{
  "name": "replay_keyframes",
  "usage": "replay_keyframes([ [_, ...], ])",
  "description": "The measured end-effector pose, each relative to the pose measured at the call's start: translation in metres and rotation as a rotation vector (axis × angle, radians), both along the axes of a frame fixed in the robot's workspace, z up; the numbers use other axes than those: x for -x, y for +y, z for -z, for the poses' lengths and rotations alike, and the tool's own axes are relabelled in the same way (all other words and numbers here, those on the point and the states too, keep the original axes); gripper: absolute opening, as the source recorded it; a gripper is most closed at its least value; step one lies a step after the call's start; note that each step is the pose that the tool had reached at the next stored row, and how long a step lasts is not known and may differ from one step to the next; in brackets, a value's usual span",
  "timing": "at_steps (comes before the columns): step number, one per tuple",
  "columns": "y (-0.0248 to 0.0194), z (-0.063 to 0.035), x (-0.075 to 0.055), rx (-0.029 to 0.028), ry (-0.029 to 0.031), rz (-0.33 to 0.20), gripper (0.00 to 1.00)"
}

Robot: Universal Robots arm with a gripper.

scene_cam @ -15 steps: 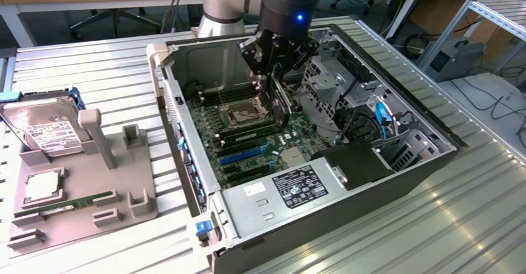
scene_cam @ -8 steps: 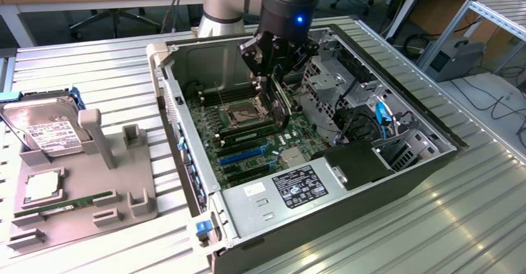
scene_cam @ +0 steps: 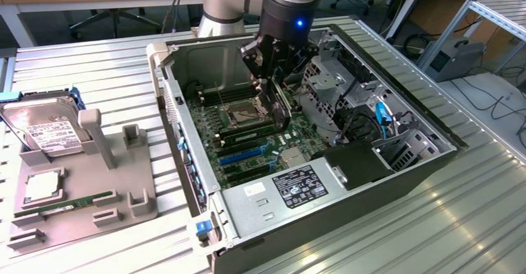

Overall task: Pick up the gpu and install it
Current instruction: 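Pick up the gpu and move the gpu toward the slot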

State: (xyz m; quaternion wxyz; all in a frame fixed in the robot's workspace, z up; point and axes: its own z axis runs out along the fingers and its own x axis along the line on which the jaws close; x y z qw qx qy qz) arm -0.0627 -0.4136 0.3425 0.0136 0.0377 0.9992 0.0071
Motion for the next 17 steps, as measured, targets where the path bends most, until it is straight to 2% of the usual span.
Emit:
replay_keyframes([
  [17, 0.0000, 0.0095, -0.0029, 0.0000, 0.0000, 0.000, 0.27],
])
